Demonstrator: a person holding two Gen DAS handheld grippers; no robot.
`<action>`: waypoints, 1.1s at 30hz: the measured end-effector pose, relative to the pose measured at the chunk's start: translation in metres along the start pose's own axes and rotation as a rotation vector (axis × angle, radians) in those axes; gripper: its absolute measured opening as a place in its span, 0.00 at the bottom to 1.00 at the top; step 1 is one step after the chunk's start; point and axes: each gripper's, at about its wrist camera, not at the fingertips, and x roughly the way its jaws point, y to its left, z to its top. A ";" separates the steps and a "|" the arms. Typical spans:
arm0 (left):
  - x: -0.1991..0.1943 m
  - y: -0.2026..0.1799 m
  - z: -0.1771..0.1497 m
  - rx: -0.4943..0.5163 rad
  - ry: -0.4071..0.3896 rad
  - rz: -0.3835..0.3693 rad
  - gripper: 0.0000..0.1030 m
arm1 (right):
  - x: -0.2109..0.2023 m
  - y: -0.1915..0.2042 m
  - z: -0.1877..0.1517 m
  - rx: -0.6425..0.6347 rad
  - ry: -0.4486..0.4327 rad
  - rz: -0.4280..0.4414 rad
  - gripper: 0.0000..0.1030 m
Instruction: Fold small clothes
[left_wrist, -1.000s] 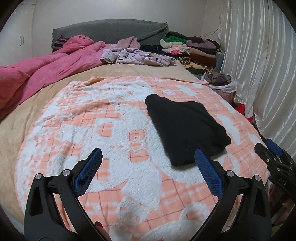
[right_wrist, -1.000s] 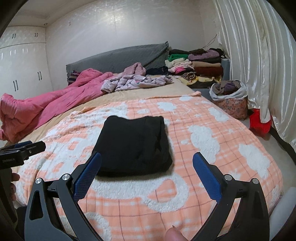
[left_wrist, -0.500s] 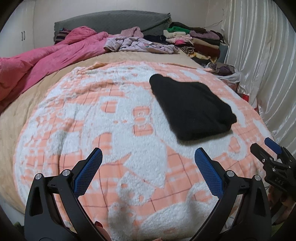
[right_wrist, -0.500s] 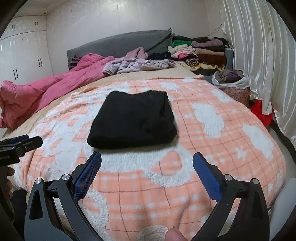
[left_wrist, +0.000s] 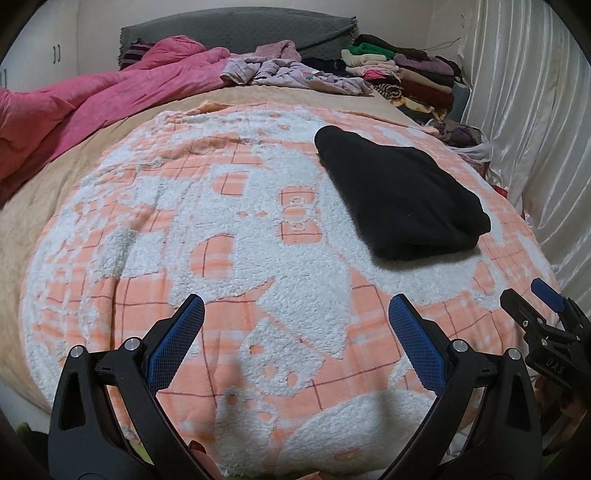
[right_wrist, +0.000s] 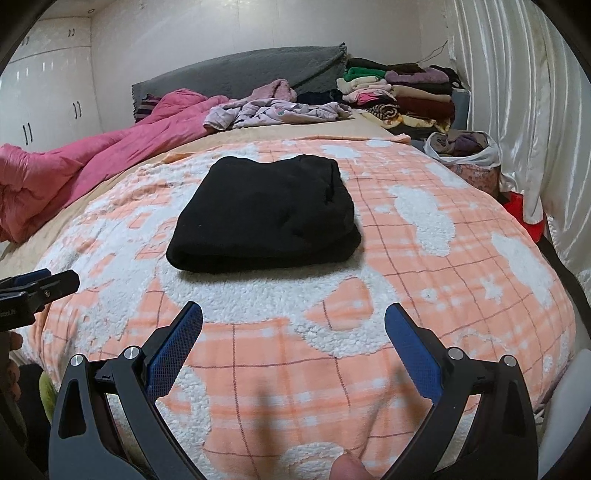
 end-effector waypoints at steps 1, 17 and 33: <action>0.000 0.000 0.000 0.003 0.000 0.003 0.91 | 0.000 0.000 0.000 0.001 0.001 0.004 0.96; -0.001 -0.005 0.002 0.016 0.007 0.020 0.91 | 0.001 0.002 0.002 0.004 0.005 0.016 0.96; -0.002 -0.004 0.002 0.018 0.005 0.021 0.91 | 0.000 0.003 0.003 0.009 0.004 0.021 0.96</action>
